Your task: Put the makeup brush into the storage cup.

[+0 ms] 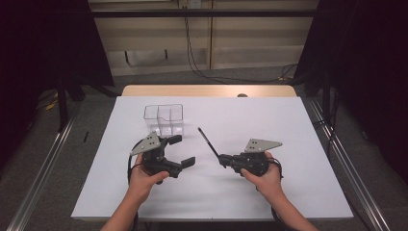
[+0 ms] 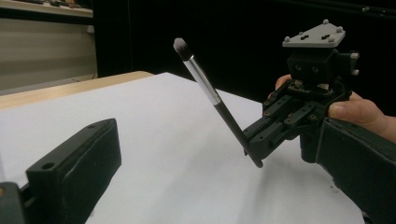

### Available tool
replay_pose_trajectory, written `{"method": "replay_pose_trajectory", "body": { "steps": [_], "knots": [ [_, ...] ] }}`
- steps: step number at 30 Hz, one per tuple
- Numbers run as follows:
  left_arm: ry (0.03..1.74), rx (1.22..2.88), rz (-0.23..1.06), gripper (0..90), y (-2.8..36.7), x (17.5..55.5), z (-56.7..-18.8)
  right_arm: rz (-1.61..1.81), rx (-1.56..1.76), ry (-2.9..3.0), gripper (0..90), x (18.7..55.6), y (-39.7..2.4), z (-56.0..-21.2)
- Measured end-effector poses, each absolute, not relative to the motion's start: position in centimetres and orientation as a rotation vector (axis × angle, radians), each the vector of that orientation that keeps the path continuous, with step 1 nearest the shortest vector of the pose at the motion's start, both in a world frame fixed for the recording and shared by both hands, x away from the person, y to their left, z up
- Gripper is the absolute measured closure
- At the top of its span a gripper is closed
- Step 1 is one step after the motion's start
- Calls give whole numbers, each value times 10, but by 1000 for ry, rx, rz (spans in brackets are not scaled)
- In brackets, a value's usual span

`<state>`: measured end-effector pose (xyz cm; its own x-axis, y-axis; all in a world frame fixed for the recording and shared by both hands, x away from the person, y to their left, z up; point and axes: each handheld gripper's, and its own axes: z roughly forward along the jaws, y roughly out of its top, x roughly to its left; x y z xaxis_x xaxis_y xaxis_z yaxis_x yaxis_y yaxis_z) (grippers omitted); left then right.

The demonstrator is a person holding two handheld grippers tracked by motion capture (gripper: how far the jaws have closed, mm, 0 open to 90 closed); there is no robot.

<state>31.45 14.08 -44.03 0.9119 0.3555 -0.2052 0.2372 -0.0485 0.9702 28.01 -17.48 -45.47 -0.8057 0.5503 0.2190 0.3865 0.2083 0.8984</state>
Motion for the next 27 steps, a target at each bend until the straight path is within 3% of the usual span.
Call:
{"method": "replay_pose_trajectory", "body": {
  "steps": [12,22,27],
  "knots": [
    [452,1612,52,74,120,321,-443,1663,894,2322,847,279,-173,-455],
    [434,1590,-3,298,110,326,-447,1666,886,2322,847,279,-172,-455],
    [432,1584,-21,360,107,327,-448,1671,885,2317,846,278,-172,-455]
  ]
}}
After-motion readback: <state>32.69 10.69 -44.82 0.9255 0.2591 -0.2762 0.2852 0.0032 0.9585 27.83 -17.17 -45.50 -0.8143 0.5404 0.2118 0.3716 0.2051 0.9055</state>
